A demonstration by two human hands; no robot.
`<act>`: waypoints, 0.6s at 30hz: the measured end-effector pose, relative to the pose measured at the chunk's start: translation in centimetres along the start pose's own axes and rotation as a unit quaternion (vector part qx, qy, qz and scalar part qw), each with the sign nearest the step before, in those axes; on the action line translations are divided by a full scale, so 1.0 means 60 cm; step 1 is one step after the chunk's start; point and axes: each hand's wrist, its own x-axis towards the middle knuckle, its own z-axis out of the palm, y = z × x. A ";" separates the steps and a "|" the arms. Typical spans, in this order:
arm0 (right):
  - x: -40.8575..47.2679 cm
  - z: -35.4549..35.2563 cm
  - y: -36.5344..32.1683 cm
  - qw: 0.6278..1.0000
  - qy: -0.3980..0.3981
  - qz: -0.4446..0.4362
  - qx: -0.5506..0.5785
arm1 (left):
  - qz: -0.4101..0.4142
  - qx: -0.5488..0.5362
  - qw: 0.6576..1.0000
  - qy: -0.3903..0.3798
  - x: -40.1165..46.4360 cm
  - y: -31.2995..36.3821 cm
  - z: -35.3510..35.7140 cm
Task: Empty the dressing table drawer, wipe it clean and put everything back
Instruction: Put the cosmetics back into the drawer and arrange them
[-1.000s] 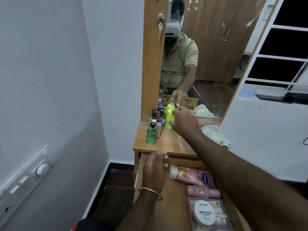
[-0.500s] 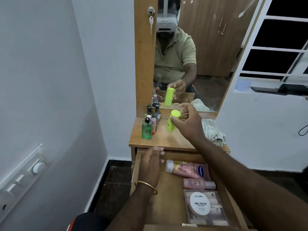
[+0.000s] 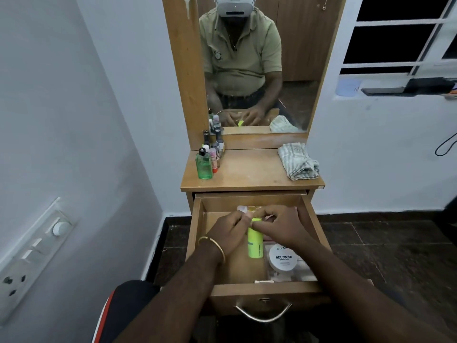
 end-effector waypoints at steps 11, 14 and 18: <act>-0.001 0.002 0.022 0.985 -0.114 0.031 -0.129 | -0.086 0.003 0.986 -0.140 -0.005 -0.007 0.009; -0.001 0.001 0.026 0.978 -0.128 0.052 -0.154 | -0.103 0.010 0.981 -0.161 -0.002 -0.012 0.010; 0.000 0.004 0.035 0.965 -0.165 0.068 -0.194 | -0.137 0.041 0.968 -0.206 0.001 -0.016 0.014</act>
